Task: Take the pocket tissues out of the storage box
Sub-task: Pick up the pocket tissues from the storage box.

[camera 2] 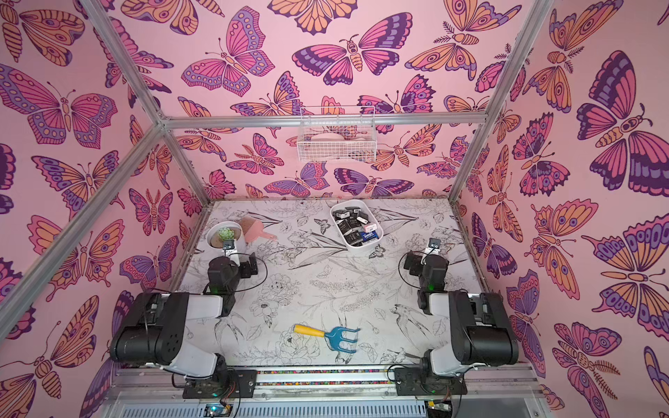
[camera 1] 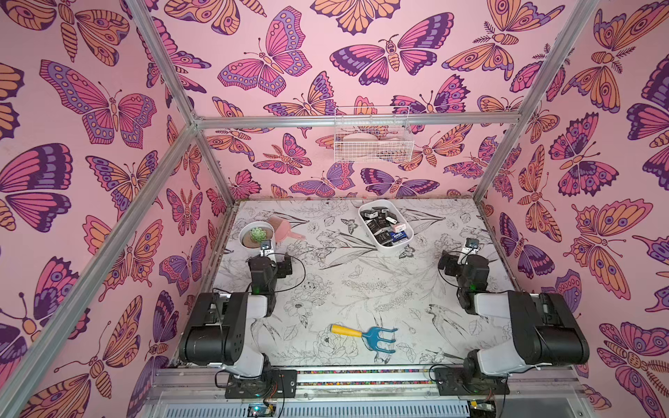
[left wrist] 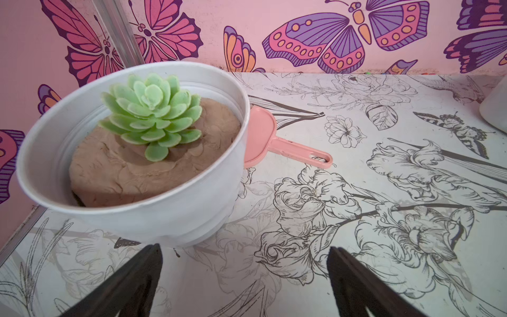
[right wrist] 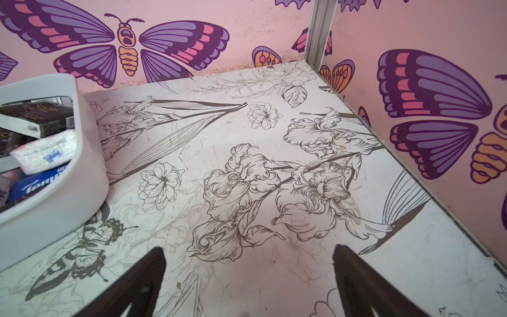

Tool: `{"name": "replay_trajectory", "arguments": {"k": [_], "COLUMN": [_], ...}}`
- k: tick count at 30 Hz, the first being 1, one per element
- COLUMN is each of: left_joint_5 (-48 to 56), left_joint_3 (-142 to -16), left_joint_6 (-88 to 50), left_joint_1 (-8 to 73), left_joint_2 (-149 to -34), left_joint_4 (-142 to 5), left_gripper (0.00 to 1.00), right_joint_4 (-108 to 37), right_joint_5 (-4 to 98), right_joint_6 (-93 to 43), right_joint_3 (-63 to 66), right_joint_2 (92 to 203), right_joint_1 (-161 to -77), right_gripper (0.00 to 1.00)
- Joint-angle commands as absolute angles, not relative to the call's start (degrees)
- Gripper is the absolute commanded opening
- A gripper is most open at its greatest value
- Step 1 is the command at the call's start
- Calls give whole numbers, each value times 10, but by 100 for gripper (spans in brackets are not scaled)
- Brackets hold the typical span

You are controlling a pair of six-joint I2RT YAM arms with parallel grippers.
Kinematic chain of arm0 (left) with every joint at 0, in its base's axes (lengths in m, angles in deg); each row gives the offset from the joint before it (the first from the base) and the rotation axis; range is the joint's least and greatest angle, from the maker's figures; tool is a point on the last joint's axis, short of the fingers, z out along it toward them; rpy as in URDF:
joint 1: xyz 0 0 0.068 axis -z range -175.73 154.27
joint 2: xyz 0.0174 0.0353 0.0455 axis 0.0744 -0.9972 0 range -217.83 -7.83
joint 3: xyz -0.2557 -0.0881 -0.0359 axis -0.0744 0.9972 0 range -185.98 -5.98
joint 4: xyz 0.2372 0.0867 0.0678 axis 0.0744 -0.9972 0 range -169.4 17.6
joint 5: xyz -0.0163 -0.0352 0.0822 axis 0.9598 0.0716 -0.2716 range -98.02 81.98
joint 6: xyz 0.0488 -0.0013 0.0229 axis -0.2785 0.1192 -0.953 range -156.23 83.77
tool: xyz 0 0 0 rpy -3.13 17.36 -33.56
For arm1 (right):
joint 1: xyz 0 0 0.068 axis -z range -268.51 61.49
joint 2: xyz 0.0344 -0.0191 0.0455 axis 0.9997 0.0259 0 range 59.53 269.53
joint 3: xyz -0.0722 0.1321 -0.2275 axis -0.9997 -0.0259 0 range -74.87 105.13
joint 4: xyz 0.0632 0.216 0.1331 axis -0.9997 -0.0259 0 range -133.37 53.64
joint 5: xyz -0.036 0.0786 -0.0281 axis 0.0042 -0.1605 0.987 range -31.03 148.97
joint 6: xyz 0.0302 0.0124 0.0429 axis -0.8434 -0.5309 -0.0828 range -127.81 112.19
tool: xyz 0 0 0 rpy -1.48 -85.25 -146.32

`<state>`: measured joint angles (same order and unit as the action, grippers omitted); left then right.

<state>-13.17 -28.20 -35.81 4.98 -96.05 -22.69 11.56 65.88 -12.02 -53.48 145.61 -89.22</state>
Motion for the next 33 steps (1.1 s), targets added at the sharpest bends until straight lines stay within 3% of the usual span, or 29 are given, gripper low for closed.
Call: {"name": "replay_trajectory", "arguments": {"k": [1, 14, 17, 24, 27, 33], "left_joint_5": [-132, -112, -122, -294, -301, -252], "left_joint_3": [-275, -283, -324, -423, -488, -716], "left_joint_6": [-360, -365, -360, -409, -394, -316], "left_joint_1": [49, 47, 47, 133, 154, 148], "left_joint_2": [-963, -955, -924, -770, -714, -787], "left_joint_4": [-213, -234, -337, -563, -675, -981], "left_gripper": [100, 97, 96, 100, 100, 100], "right_joint_4": [107, 100, 90, -179, -311, -491], "right_joint_5": [651, 650, 642, 649, 637, 640], "right_joint_6": [-112, -114, -112, -129, -150, -167], "right_joint_3": [-523, -519, -508, -409, -345, -207], "right_joint_2": [1456, 1456, 1451, 1344, 1310, 1345], "right_joint_1": [-888, -889, -889, -901, -914, -992], "right_gripper": [99, 99, 99, 99, 99, 99]}}
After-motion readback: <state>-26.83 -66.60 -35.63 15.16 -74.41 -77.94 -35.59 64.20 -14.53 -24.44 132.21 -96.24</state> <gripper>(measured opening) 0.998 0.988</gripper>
